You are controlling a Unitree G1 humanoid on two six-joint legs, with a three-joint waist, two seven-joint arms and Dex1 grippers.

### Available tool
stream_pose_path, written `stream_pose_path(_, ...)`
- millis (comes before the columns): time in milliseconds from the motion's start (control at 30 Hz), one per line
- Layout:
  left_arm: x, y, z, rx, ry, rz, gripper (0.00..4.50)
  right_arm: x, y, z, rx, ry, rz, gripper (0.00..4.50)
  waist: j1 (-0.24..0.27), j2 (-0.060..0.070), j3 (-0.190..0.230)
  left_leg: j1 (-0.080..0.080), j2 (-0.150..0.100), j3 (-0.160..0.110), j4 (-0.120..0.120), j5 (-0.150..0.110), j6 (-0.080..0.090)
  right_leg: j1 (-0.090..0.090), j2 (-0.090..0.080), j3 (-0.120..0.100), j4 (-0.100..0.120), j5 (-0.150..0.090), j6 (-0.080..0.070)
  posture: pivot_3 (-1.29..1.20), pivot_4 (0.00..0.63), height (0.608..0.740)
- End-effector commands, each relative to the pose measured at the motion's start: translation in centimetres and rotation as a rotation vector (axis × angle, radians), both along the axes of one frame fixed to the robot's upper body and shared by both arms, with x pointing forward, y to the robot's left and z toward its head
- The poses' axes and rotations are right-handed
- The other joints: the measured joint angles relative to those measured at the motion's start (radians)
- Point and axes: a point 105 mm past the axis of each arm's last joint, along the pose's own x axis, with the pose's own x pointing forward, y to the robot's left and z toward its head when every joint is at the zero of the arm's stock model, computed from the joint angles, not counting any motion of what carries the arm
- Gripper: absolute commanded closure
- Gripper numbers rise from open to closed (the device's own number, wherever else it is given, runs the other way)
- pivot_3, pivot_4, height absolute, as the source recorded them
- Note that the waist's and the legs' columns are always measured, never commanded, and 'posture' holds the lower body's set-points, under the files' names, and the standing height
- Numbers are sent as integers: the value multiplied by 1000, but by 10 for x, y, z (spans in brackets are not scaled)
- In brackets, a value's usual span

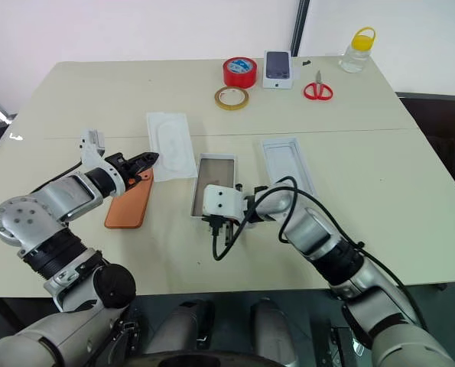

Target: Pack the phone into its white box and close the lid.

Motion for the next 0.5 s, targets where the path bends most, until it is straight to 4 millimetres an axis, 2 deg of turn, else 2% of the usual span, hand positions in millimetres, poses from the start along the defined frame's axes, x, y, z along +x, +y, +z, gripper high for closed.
stream_pose_path(33,-1,2,7,1,-31,4,4500,5,9,3,2,-57,31,4485,-1,0,0,0,0,0,0,0,0,0,0,0,0,0,0,0,150,740)
stream_pose_path(133,-1,1,7,1,-30,3,4500,1,15,6,28,-49,81,4485,-3,0,0,0,0,0,0,0,-1,0,0,0,0,0,0,0,150,740)
stream_pose_path(167,-1,1,7,1,-30,2,4500,0,15,8,35,-49,89,4214,-3,0,0,0,0,0,0,0,-1,0,0,0,0,0,0,0,150,740)
stream_pose_path(267,-2,-4,5,5,-26,-16,4500,-1,14,19,78,-38,86,3139,-2,0,0,0,0,0,0,0,-1,0,0,0,0,0,0,0,150,740)
stream_pose_path(433,-5,-17,1,17,-19,-59,4500,3,-13,44,122,-81,22,651,2,0,0,0,0,0,0,0,-1,0,0,0,0,0,0,0,150,740)
stream_pose_path(500,-7,-21,-2,27,-11,-78,4500,1,-27,49,117,-81,6,651,4,0,0,0,0,0,0,0,-1,0,0,0,0,0,0,0,150,740)
